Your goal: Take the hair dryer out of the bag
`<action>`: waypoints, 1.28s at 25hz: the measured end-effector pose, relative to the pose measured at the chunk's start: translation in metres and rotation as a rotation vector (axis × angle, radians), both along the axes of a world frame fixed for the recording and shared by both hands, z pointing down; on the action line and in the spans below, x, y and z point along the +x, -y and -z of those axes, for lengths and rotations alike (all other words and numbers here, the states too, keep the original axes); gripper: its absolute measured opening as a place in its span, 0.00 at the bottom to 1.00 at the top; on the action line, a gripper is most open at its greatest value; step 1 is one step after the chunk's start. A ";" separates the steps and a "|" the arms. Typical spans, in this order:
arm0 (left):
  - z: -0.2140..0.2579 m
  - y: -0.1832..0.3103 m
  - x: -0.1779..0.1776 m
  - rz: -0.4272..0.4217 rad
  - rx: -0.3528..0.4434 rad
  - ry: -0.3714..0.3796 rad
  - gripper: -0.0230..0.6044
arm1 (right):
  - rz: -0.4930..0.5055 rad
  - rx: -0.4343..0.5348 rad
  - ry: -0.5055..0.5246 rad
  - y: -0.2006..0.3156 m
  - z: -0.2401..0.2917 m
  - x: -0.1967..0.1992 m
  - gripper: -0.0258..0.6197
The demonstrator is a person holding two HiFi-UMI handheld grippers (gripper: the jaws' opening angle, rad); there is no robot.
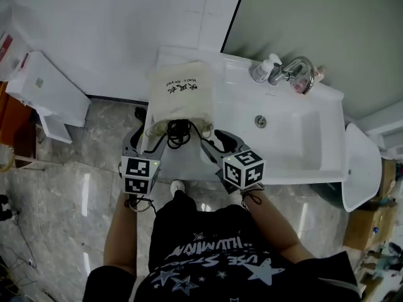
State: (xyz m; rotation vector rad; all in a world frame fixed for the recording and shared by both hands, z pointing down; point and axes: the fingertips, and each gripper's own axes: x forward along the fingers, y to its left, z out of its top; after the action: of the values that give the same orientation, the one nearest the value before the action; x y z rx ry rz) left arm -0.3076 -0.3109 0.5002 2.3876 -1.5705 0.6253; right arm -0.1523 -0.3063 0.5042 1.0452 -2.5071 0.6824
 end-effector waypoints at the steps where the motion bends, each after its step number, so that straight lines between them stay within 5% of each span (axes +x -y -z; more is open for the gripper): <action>1: -0.003 0.007 0.001 -0.019 -0.009 0.004 0.51 | -0.005 -0.003 -0.005 0.003 -0.002 -0.004 0.36; 5: -0.022 0.028 -0.001 -0.076 -0.061 0.051 0.39 | -0.013 -0.026 -0.026 0.011 -0.007 -0.021 0.36; 9: -0.031 0.040 -0.006 -0.117 -0.051 0.099 0.16 | 0.005 -0.056 -0.051 0.018 -0.014 -0.040 0.38; 21: -0.001 0.047 0.000 -0.189 0.011 0.008 0.13 | -0.018 -0.251 -0.041 0.058 -0.037 -0.080 0.44; 32: 0.000 0.047 -0.002 -0.183 0.006 -0.058 0.13 | -0.083 -0.337 -0.201 0.105 -0.069 -0.102 0.45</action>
State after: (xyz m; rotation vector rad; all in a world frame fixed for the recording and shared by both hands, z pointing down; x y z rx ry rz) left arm -0.3100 -0.3582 0.5006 2.5492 -1.3437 0.5792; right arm -0.2548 -0.4115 0.5730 1.0380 -2.0963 0.9349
